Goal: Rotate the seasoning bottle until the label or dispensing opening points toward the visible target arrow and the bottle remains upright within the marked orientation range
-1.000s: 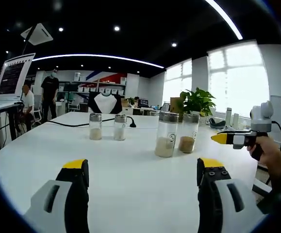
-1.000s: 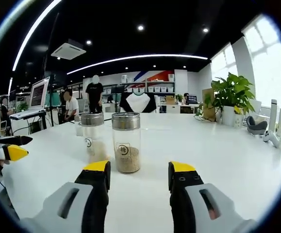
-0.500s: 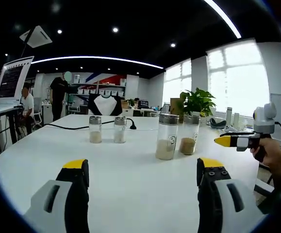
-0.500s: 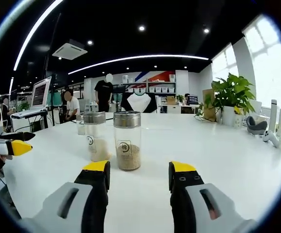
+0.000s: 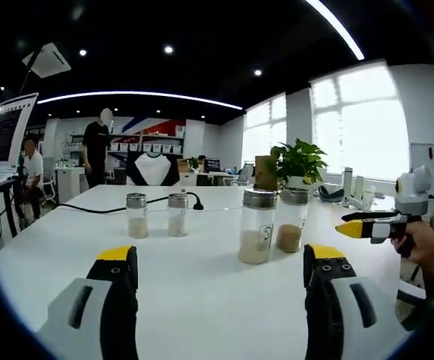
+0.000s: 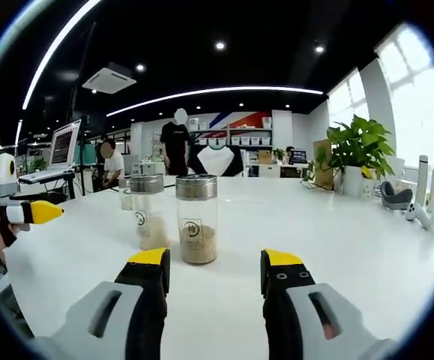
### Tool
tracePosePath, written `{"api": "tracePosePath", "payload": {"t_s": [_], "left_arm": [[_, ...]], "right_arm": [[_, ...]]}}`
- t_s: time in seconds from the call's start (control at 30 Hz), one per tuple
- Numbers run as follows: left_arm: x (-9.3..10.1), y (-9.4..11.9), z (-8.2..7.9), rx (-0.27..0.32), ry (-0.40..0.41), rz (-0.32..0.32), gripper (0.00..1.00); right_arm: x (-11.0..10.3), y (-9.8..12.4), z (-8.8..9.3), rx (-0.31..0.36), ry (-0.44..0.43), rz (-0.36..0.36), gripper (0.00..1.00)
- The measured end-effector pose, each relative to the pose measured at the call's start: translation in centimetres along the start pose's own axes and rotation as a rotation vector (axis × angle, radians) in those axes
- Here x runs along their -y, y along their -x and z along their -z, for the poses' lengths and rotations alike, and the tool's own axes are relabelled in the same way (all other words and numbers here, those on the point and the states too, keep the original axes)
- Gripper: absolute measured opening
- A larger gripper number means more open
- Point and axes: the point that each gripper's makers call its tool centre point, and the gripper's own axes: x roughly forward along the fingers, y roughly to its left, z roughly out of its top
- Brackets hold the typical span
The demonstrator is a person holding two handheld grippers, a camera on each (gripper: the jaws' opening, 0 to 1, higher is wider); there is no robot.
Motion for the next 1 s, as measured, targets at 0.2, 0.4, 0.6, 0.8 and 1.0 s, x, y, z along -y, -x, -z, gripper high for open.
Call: {"api": "tracePosePath", "payload": {"t_s": [0.2, 0.4, 0.6, 0.8, 1.0], "left_arm": [[-0.5, -1.9, -0.2, -0.007, 0.025, 0.032, 0.96], [-1.4, -4.2, -0.4, -0.006, -0.013, 0.036, 0.96], [-2.7, -6.5, -0.6, -0.001, -0.017, 0.047, 0.95], [-3.4, -8.9, -0.2, -0.002, -0.062, 0.048, 0.94], [-4.0, -11.0, 0.1, 0.01, -0.096, 0.056, 0.92]], "right_arm": [[-0.1, -0.1, 0.1, -0.002, -0.005, -0.01, 0.48], [-0.5, -0.1, -0.1, 0.004, -0.011, -0.022, 0.48], [-0.9, -0.4, 0.6, -0.005, -0.013, -0.035, 0.48], [-1.5, -0.6, 1.1, -0.014, -0.015, -0.054, 0.48], [-2.0, -0.6, 1.0, -0.011, -0.013, -0.071, 0.48]]}}
